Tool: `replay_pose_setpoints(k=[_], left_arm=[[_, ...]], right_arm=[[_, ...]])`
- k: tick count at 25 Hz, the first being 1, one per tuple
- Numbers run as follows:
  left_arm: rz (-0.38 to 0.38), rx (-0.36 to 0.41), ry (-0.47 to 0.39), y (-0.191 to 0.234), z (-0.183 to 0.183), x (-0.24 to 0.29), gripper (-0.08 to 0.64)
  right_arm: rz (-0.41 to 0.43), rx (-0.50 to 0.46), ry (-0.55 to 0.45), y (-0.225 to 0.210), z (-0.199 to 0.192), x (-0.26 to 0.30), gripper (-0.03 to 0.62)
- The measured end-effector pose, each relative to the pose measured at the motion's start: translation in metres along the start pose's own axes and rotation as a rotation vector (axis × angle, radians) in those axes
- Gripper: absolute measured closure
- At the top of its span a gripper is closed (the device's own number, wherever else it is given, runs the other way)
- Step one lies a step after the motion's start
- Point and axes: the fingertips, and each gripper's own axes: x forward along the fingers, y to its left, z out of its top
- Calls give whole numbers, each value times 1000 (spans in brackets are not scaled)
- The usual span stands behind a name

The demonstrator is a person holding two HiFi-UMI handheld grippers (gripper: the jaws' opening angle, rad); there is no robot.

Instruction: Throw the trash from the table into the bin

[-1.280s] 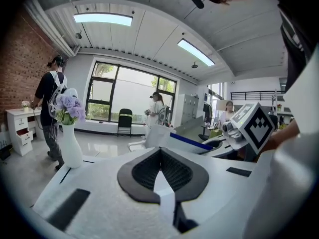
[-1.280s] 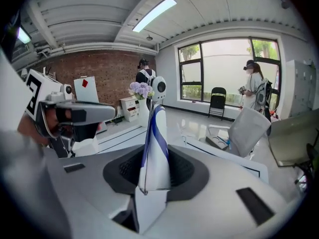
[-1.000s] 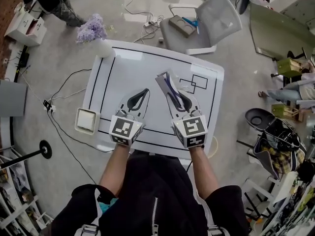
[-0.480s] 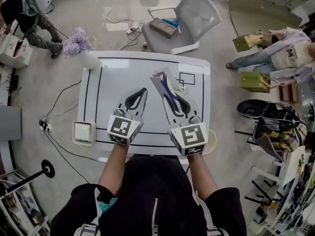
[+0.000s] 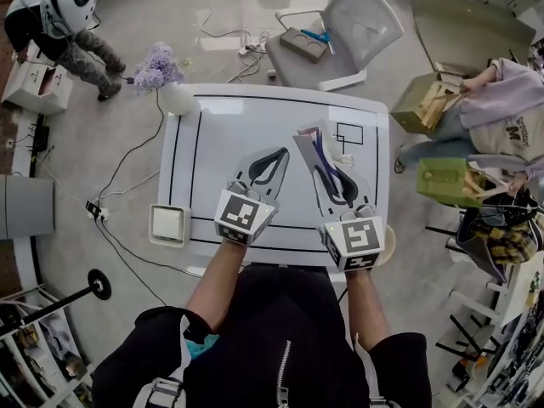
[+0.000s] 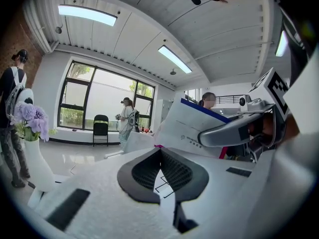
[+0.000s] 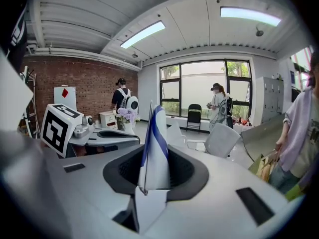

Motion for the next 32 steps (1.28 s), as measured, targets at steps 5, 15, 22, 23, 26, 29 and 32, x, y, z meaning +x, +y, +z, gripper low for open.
replay_pose_setpoints(k=[5,15,22,23,26,29,32], left_arm=[[3,-13,-13,7,3,-13,554],[7,-23,2,20,-9,-23,554],[-19,-39,21,11,-20,-14,554],[-25,-39,24,9,-20,-12,554],[-45,-38,30,1,-22,-4,554],[-56,-45,37,-10,-26,5,554],[-71,-43,37,-23,-26,14,554]], right_arm=[[3,5,6,14,-2,5,494],[9,24,56,30,-23,16,493],[-30,45,57,16,-36,11,493],[-33,50,57,14,-38,10,494],[-50,53,58,6,-42,5,494],[-71,54,61,-6,-48,-2,493],[-90,65,54,-16,-50,-13,494]])
